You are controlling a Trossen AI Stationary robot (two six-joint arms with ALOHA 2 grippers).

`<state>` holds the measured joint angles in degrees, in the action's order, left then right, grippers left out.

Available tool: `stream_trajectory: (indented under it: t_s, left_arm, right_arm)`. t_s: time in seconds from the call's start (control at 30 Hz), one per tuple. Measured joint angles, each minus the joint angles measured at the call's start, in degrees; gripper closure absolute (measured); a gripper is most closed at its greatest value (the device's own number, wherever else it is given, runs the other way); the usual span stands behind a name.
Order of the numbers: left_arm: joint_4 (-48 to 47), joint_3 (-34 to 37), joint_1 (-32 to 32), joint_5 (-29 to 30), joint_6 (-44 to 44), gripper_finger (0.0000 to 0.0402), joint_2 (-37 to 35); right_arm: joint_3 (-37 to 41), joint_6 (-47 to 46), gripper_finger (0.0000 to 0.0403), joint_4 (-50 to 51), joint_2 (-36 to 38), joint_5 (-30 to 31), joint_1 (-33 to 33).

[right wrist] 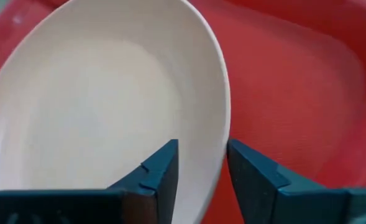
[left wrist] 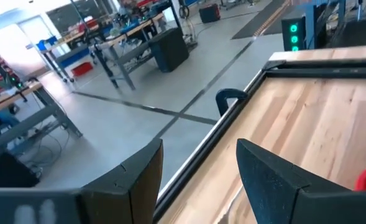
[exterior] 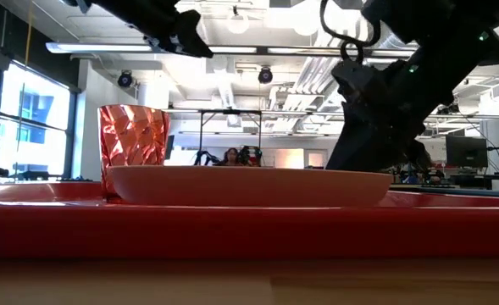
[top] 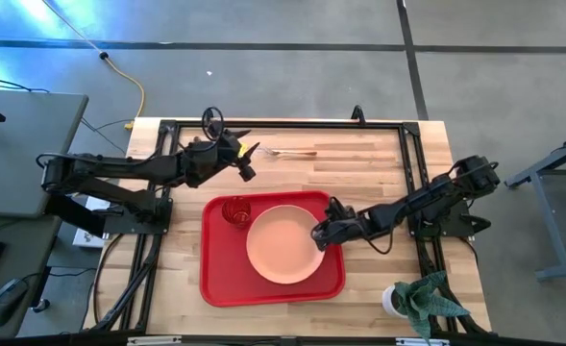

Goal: Pick and place plate/cup/fork/spoon on tray
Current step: Put the orange plate on the red tray to the bottom right of the brown cup, then put the orange spoon on the red tray to the right of the orange plate

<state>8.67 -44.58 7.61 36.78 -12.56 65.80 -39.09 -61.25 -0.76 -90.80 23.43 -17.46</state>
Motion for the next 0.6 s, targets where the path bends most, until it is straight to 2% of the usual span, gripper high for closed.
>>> stream_trajectory:
  t_s: [0.17, 0.37, 0.47, 0.6]
  left_arm:
    - [0.27, -0.02, -0.19, -0.03, 2.92, 0.0206, -1.52]
    - [0.01, -0.02, 0.34, -0.13, 3.01, 0.0206, -1.35]
    - [-1.15, -0.02, 1.22, -0.16, 4.14, 0.0206, -1.29]
    - [-9.06, -0.04, 3.29, -0.07, 10.57, 0.0206, -0.88]
  right_arm:
    - [0.01, 0.31, 0.0283, -2.28, -0.23, -1.33, -1.42]
    - [0.02, 7.4, 0.0286, -10.93, -2.22, -6.34, -2.77]
    - [0.02, 9.7, 0.0286, -10.82, -2.04, -5.27, -2.55]
    - [0.04, 13.0, 0.0286, -8.9, 0.76, -2.55, -1.99]
